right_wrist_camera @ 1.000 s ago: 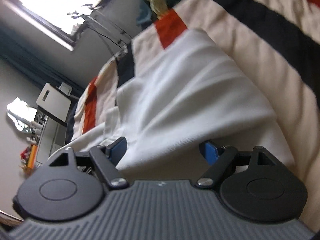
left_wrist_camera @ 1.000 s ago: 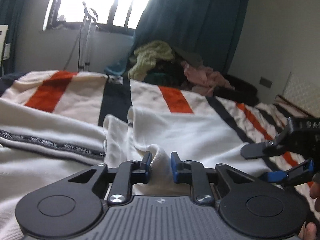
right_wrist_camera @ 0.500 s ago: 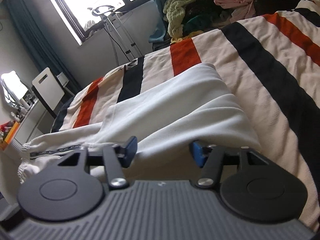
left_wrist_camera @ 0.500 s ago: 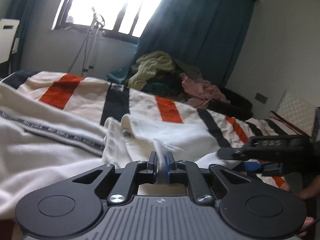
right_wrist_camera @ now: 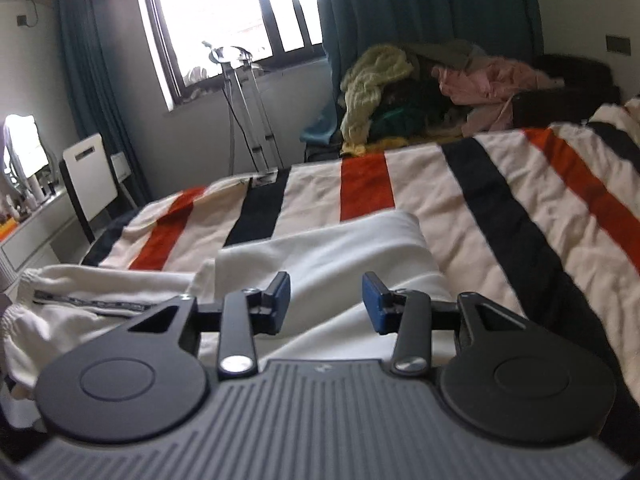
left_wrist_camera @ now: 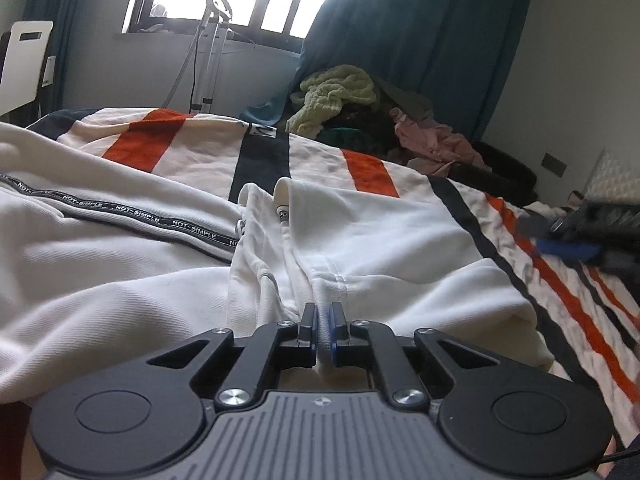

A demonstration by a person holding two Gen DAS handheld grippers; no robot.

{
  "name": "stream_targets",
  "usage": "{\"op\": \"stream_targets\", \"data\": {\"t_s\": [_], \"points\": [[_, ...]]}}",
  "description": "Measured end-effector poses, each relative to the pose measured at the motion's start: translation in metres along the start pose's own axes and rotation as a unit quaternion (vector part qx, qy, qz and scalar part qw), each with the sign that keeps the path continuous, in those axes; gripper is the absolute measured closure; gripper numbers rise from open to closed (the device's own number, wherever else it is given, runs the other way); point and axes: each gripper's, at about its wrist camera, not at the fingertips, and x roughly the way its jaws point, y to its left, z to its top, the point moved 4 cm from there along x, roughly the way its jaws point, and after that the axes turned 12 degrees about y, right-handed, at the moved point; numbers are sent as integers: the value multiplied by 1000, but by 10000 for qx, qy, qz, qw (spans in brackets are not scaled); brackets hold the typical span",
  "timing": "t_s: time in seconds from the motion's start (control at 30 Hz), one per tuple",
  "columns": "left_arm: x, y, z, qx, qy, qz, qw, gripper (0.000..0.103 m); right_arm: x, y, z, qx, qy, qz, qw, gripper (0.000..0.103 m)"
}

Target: Fold clothes

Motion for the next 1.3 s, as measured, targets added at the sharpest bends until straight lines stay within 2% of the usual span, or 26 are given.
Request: {"op": "stream_targets", "data": {"t_s": [0.1, 0.17, 0.2, 0.23, 0.3, 0.33, 0.47, 0.5, 0.53, 0.63, 0.73, 0.87, 0.97, 1.03, 1.07, 1.1, 1.13, 1.2, 1.23, 1.27, 1.3], "points": [[-5, 4, 0, -139, -67, -51, 9999, 92, 32, -7, -5, 290, 680, 32, 9973, 62], [-9, 6, 0, -238, -125, -87, 9996, 83, 55, -15, -11, 604, 1091, -27, 9922, 61], [-11, 7, 0, -294, -143, -40, 9995, 74, 66, -17, -16, 649, 1289, -59, 9895, 61], [-14, 9, 0, -356, -155, 36, 9992, 67, 72, -17, -20, 617, 1399, -85, 9882, 61], [-20, 15, -1, -507, -201, 174, 9984, 69, 76, -12, -23, 461, 1444, -164, 9883, 61], [-26, 20, -1, -648, -234, 276, 9972, 58, 75, -11, -24, 456, 1463, -138, 9881, 60], [-60, 61, 2, -1471, -368, 510, 9871, 34, 69, -6, -26, 434, 1538, -32, 9871, 59], [-71, 76, 2, -1746, -425, 600, 9819, 23, 68, -5, -27, 429, 1557, -5, 9869, 59], [-83, 93, 1, -2054, -494, 708, 9749, 19, 66, -3, -27, 424, 1576, 21, 9866, 59], [-121, 140, -5, -2947, -683, 945, 9485, 16, 62, 1, -29, 414, 1623, 91, 9858, 59], [-147, 181, -20, -3839, -843, 836, 9157, 9, 58, 3, -30, 462, 1609, 94, 9859, 59], [-142, 215, -33, -4608, -783, 796, 8805, 8, 57, 2, -30, 532, 1598, 69, 9857, 60], [-118, 237, -35, -4991, -673, 843, 8598, 9, 59, 3, -30, 528, 1606, 13, 9856, 60], [-108, 248, -32, -5246, -845, 889, 8425, 9, 62, 4, -30, 513, 1617, -34, 9855, 60], [-107, 250, -29, -5261, -936, 979, 8395, 10, 62, 5, -30, 486, 1608, -61, 9858, 60], [-107, 251, -26, -5218, -1021, 1101, 8398, 23, 63, 7, -30, 439, 1588, -85, 9863, 60], [-107, 252, -23, -5173, -1106, 1223, 8398, 43, 62, 8, -30, 355, 1550, -106, 9872, 59], [-108, 255, -16, -5079, -1274, 1465, 8392, 46, 63, 9, -30, 166, 1446, -224, 9891, 61], [-108, 256, -12, -5030, -1358, 1586, 8387, 55, 63, 10, -29, 66, 1388, -301, 9898, 61], [-107, 257, -8, -4947, -1345, 1656, 8425, 60, 65, 9, -29, -16, 1347, -373, 9902, 61], [-105, 257, -3, -4782, -1271, 1783, 8505, 65, 67, 8, -29, -53, 1343, -418, 9900, 61]]}}
